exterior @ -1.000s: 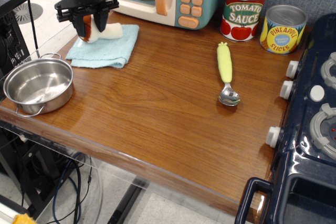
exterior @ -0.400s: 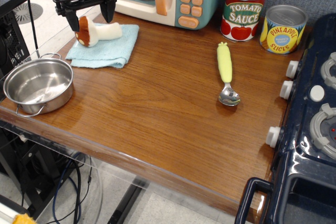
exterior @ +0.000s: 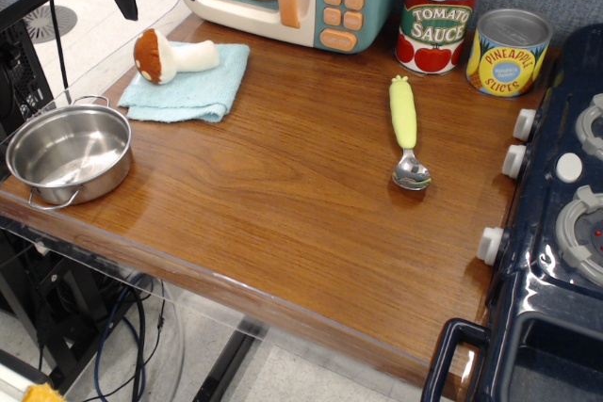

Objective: Place the mushroom on the blue cloth

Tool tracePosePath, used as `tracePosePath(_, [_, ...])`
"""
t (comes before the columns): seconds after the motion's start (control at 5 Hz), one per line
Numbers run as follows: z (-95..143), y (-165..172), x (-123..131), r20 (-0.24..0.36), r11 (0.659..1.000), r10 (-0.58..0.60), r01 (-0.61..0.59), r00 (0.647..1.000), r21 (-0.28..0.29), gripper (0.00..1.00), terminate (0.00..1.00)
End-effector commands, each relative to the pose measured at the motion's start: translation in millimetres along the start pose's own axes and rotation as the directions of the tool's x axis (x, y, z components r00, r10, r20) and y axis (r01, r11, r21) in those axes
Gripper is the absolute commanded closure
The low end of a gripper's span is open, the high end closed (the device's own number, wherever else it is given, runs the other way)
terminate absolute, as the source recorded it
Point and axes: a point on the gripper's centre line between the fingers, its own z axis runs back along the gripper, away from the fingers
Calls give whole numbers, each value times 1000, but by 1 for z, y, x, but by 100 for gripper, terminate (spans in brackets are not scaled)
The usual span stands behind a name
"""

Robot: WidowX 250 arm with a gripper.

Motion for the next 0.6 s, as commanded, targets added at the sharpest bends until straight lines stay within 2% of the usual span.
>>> tracePosePath(0.0, [32,26,6,62,999,26,-24,998,-34,0,0])
tracePosePath(0.2, [32,26,6,62,999,26,-24,998,-34,0,0])
tracePosePath(0.4, [32,26,6,62,999,26,-24,998,-34,0,100])
